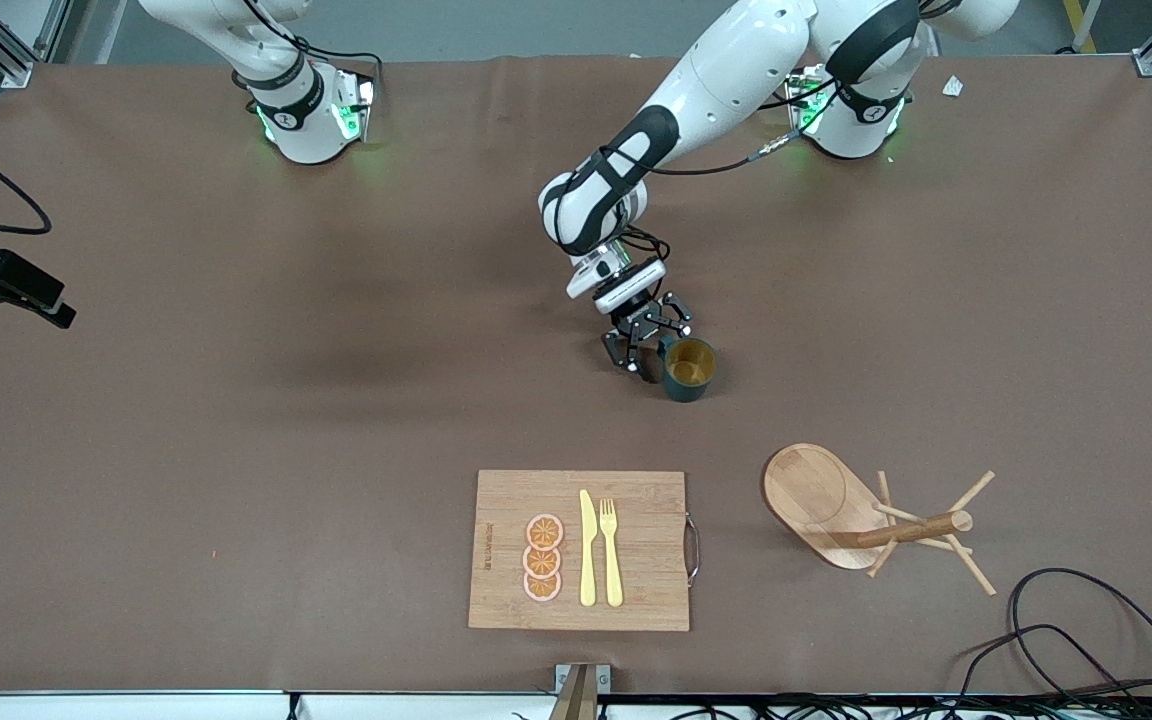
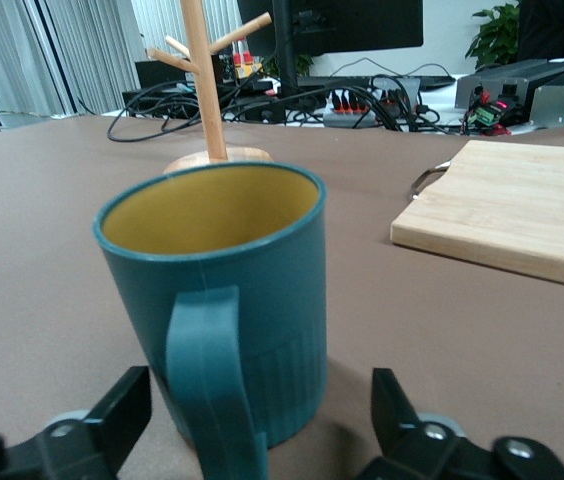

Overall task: Pass cup and hang on rack
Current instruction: 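Align the left gripper with the mug handle and close on it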

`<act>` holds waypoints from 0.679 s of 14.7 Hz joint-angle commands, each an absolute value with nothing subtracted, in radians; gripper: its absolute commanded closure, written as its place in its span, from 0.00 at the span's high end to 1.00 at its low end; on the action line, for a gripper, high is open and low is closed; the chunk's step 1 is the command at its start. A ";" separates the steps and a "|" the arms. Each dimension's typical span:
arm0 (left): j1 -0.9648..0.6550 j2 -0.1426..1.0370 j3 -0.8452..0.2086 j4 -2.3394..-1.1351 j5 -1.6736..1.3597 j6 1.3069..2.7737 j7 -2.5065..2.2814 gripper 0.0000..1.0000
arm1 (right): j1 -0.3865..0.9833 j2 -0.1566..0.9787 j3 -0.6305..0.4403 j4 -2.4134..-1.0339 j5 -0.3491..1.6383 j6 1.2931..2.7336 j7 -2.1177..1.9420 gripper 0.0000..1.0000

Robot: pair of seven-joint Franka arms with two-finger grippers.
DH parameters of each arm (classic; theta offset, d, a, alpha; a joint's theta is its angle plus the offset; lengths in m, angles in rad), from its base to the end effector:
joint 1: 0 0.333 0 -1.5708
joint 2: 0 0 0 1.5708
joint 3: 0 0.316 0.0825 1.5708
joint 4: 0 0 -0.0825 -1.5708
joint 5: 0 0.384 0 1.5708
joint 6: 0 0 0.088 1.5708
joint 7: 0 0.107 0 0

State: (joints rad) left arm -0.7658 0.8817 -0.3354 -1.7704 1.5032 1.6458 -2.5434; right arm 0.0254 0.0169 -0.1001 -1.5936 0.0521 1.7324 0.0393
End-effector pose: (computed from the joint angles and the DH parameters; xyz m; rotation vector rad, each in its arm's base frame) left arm 0.3608 -0.4754 0.0815 -2.2231 -0.5973 -1.5054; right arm 0.5739 -0.0377 0.6194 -3.0823 0.1838 -0.1899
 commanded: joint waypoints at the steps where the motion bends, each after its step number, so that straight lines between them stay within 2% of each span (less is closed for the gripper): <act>1: -0.790 0.882 -0.334 -1.758 1.456 1.615 -2.533 0.83 | 0.026 0.011 -0.098 -1.595 0.041 1.727 0.058 1.00; 3: -0.792 0.881 -0.336 -1.756 1.447 1.600 -2.533 0.73 | 0.026 0.011 -0.098 -1.595 0.040 1.727 0.058 1.00; 10: -0.807 0.879 -0.344 -1.697 1.390 1.598 -2.533 0.56 | 0.025 0.011 -0.098 -1.594 0.034 1.727 0.058 1.00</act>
State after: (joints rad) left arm -0.7999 0.8815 -0.3458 -1.7114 1.4103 1.6131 -2.5434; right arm 0.0254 0.0169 -0.1001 -1.5936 0.0471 1.7324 0.0399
